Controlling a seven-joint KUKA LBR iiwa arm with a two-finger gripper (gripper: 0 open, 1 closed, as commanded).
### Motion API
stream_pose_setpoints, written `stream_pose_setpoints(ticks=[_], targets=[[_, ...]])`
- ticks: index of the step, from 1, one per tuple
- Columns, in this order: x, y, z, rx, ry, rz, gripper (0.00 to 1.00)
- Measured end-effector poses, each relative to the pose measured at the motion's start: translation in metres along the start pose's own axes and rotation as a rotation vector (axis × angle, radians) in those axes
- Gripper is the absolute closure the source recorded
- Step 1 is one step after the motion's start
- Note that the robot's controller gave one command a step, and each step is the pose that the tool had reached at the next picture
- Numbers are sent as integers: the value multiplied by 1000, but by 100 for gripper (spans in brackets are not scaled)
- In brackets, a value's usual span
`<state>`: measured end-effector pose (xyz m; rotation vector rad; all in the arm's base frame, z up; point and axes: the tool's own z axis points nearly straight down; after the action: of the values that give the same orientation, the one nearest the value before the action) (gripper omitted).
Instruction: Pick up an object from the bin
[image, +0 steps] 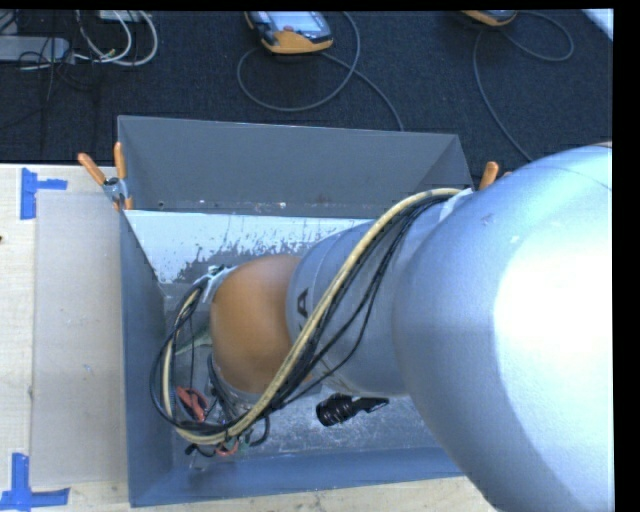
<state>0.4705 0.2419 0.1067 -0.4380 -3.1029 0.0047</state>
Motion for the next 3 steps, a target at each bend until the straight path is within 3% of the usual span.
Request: stream_pose_setpoints(ticks=[1,2,3], targets=[[-8,-7,38,1,0,113,0],[-12,-13,37,2,3,232,100],[-13,-15,37,2,3,255,100]])
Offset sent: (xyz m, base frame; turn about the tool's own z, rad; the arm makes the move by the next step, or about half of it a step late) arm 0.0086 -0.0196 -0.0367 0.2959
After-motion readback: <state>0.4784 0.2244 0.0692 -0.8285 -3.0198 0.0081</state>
